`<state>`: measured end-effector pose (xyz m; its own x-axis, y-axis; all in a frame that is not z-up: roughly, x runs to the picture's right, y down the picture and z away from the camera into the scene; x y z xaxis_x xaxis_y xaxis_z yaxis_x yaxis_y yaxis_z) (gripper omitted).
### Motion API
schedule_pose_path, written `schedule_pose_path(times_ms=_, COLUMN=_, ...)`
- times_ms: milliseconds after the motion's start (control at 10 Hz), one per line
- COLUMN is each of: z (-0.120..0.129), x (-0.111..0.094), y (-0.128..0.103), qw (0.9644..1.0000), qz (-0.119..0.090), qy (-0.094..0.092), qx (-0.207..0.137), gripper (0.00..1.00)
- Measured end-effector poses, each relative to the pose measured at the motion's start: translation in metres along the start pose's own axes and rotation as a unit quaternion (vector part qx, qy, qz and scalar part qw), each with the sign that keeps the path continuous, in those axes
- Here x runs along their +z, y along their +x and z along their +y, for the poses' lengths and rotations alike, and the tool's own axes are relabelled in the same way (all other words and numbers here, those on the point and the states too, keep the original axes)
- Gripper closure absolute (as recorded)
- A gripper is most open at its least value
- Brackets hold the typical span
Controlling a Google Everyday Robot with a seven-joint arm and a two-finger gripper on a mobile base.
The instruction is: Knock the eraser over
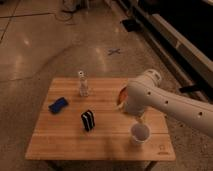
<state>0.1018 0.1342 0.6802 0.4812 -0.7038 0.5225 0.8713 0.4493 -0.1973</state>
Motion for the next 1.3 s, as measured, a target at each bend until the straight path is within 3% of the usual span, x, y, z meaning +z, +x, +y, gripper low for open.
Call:
schedule_pose_path(times_ms=600, z=-0.002, x=0.001, y=-0.001, qw=1.0, qz=-0.001, qy=0.0, qx=-0.003, gripper=0.2)
schedule_pose_path(times_ms=800, z=-0.022, x=0.0, y=-0.023, qw=0.9994, qz=-0.003, qy=0.0, qx=-0.035, gripper=0.2)
schedule_pose_path(times_ms=1300, z=-0.08, x=-0.008, y=-0.07, qw=0.9934, qz=0.005, qy=-0.005, qx=-0.115, gripper=0.2)
